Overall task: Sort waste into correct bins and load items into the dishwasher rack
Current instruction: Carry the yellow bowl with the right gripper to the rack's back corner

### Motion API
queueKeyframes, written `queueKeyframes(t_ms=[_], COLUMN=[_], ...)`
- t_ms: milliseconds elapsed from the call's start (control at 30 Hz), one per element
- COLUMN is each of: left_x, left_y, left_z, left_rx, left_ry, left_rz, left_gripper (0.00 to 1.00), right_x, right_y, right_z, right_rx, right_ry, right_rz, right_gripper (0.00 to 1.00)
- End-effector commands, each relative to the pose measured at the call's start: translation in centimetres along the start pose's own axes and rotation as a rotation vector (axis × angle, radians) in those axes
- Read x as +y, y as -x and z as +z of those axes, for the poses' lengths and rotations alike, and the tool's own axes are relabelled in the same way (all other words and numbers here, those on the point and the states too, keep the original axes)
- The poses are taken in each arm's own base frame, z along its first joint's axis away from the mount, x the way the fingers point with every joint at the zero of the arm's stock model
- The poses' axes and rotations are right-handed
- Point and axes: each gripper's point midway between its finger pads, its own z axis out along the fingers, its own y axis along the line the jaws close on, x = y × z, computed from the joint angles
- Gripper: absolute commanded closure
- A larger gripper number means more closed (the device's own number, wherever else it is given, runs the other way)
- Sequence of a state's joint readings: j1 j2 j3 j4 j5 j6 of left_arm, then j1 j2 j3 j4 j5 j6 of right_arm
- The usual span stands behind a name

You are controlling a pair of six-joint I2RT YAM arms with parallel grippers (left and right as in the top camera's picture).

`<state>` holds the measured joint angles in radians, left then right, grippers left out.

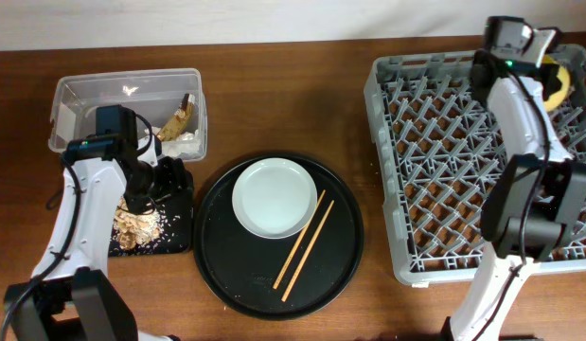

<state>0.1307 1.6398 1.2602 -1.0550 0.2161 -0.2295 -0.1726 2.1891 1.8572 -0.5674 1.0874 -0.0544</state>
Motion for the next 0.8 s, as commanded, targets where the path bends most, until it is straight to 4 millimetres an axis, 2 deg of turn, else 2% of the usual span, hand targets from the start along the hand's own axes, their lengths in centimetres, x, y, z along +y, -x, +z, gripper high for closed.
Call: queueKeyframes(t_ms=[0,200,233,367,467,533,767], left_x=[-0.2,-0.2,-0.2,-0.2,-0.2,-0.2,-0.5], left_y=[0.1,0.1,0.1,0.1,0.1,0.1,0.1], left_z=[-0.6,-0.6,-0.6,-0.6,-0.6,-0.6,-0.6], left_rx=[-0.018,-0.018,-0.018,-0.018,-0.019,-0.018,-0.017], left_ry=[-0.013,-0.013,-0.013,-0.013,-0.013,-0.013,-0.028], left_rz=[-0.009,-0.008,-0.008,-0.008,-0.008,-0.008,-0.008], left_gripper=[0.27,0.27,0.26,0.27,0.27,0.27,0.27], right_x=[1.9,1.9,1.4,-2.6,-2.4,-1.6,0.5], right_y=[0.1,-0.1,0.0,1.3,1.6,1.7,0.6], right_z=[-1.3,-1.4,-1.3,-1.8,-1.6,-1.5,-0.7], right_rx=[-0.019,-0.013,-0.015,-0.046,-0.053,-0.056,-0.04], right_ry=[0.042,0.04,0.015,-0.217,-0.198,-0.152,-0.117], right_rz=[-0.028,-0.043,-0.038,0.063,0.056,0.045,-0.005], right_gripper=[0.96,0.96,0.96,0.96,0.96,0.96,0.96])
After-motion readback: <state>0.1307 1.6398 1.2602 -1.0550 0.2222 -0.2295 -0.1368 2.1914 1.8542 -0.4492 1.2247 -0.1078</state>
